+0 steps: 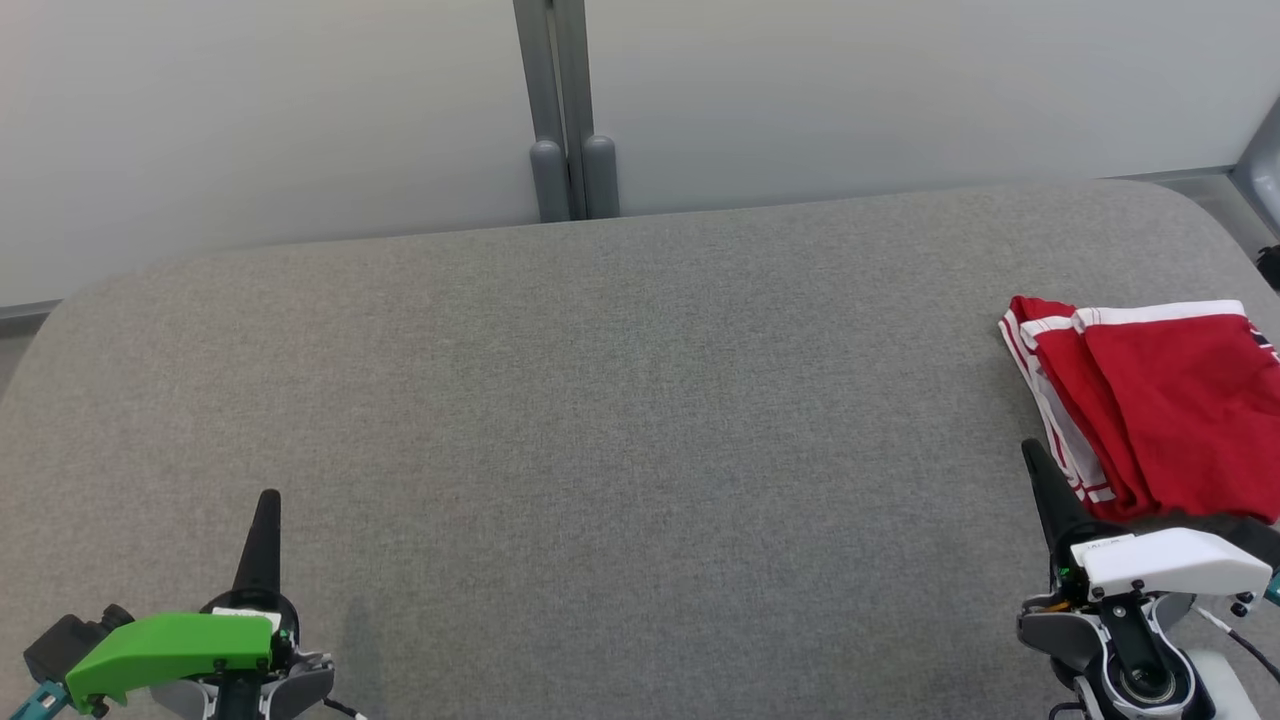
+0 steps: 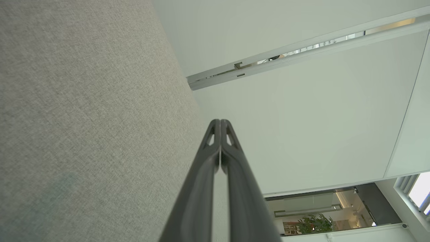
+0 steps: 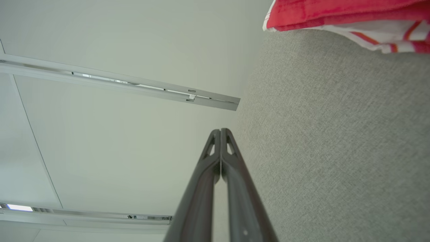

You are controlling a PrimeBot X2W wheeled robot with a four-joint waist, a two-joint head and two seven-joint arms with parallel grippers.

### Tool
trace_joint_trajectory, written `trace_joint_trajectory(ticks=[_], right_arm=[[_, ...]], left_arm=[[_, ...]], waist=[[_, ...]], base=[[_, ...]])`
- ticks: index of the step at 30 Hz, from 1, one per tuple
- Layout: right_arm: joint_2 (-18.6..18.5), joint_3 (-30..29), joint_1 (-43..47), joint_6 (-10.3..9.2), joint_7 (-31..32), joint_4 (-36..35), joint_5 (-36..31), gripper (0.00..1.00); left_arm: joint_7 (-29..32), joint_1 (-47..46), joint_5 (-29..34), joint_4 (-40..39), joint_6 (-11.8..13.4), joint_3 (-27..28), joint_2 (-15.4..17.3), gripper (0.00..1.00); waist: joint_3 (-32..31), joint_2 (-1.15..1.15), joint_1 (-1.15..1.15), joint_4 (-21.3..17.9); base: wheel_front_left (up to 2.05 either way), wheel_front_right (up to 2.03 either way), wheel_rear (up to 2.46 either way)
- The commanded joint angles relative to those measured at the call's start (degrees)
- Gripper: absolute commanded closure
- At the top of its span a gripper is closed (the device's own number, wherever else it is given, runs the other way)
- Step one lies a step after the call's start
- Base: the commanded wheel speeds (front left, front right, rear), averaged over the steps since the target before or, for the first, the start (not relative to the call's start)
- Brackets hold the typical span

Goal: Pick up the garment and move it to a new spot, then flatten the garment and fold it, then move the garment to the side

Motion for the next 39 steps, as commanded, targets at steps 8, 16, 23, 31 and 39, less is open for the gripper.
trace_joint_trajectory(ticks=[8,16,23,31,39], right_arm=[[0.61,-1.37,-0.31,0.01,1.36,-0.88,3.72,1.00],[1.22,-2.26,-0.23,0.01,2.27,-1.12,6.51,1.00],[1.72,-3.03,-0.16,0.01,2.99,-1.33,8.77,1.00],[2.17,-3.81,-0.08,0.00,3.84,-1.60,11.19,1.00],[2.40,-4.16,-0.03,0.00,4.22,-1.67,12.34,1.00]], left_arm=[[1.28,-1.62,-4.13,-0.65,-0.38,0.59,-0.04,1.00],[2.11,-1.98,-7.28,-0.80,-0.47,0.90,-0.22,1.00],[2.84,-2.14,-9.98,-0.91,-0.48,1.13,-0.35,1.00],[3.69,-2.61,-12.86,-1.01,-0.56,1.36,-0.51,1.00],[4.04,-2.60,-13.91,-1.03,-0.59,1.45,-0.56,1.00]], waist=[[0.31,0.00,0.00,0.31],[0.58,0.00,0.00,0.59],[0.83,0.00,0.00,0.84],[1.11,0.00,0.00,1.12],[1.26,0.00,0.00,1.27]], base=[[0.00,0.00,0.00],[0.00,0.00,0.00],[0.00,0.00,0.00],[0.00,0.00,0.00],[0.00,0.00,0.00]])
